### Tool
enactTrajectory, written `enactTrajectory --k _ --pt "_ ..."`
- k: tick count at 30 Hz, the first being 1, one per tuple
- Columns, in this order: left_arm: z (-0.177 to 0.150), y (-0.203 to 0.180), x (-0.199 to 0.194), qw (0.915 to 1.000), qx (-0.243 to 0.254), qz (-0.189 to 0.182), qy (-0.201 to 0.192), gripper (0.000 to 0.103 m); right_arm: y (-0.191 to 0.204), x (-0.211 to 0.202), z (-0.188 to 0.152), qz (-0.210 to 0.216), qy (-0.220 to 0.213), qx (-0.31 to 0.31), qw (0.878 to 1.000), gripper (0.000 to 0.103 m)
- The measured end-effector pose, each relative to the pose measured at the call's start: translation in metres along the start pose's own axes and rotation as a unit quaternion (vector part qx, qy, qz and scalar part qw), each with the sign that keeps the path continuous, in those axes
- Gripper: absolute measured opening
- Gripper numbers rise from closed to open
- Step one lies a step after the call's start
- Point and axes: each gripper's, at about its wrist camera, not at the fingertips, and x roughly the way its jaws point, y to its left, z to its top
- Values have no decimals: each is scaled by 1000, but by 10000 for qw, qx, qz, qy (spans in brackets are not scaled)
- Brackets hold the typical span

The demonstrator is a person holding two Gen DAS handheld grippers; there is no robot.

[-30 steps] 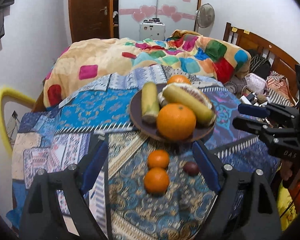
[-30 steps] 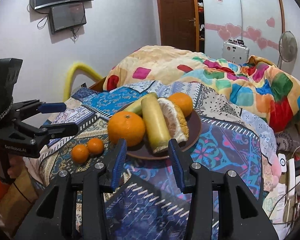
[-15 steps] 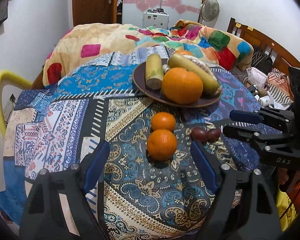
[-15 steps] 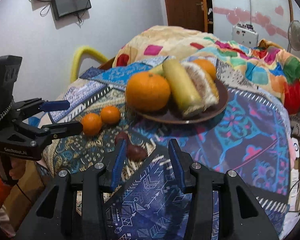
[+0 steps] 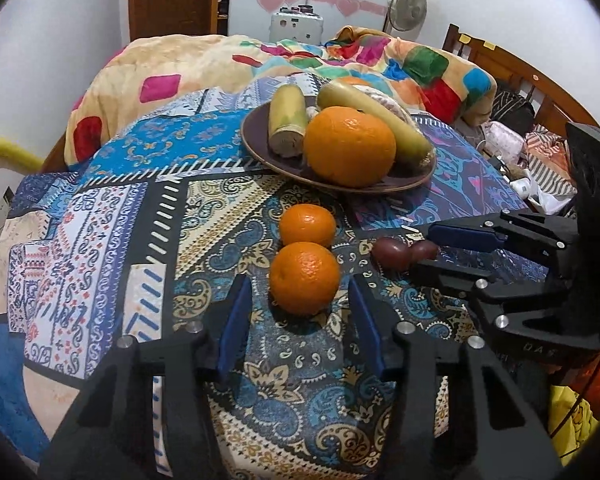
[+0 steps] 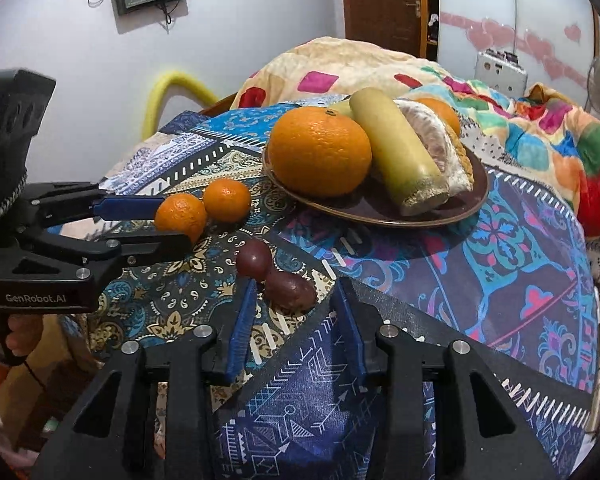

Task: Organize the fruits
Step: 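Grasp a small mandarin with the left tool while the right tool grasps a dark red date, then carry the mandarin with the left tool while the right tool carries the date onto the plate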

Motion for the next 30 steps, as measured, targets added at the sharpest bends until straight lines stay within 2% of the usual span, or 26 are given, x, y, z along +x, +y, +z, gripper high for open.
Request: enactTrajectory --k 3,5,8,13,18,25,30 --pt "2 0 5 10000 -16 22 36 40 1 1 1 -11 -9 -1 10000 33" --pt "4 1 7 10000 -54 12 49 39 0 2 2 -33 -24 12 10000 25" --pt "6 1 8 10000 -69 -15 26 36 0 2 2 -26 -43 48 10000 20" --pt "6 1 4 10000 -54 -25 -20 35 -6 -2 2 121 -61 198 9997 19" --pt "9 4 -7 9998 -96 -5 -167 35 -12 -8 0 63 -117 251 9996 19" --pt "27 9 -21 9990 -106 54 -430 35 -29 -26 6 -88 -377 409 9984 19" --pt "45 10 -16 9987 -81 71 -506 35 -39 -31 15 -179 -509 425 9976 19"
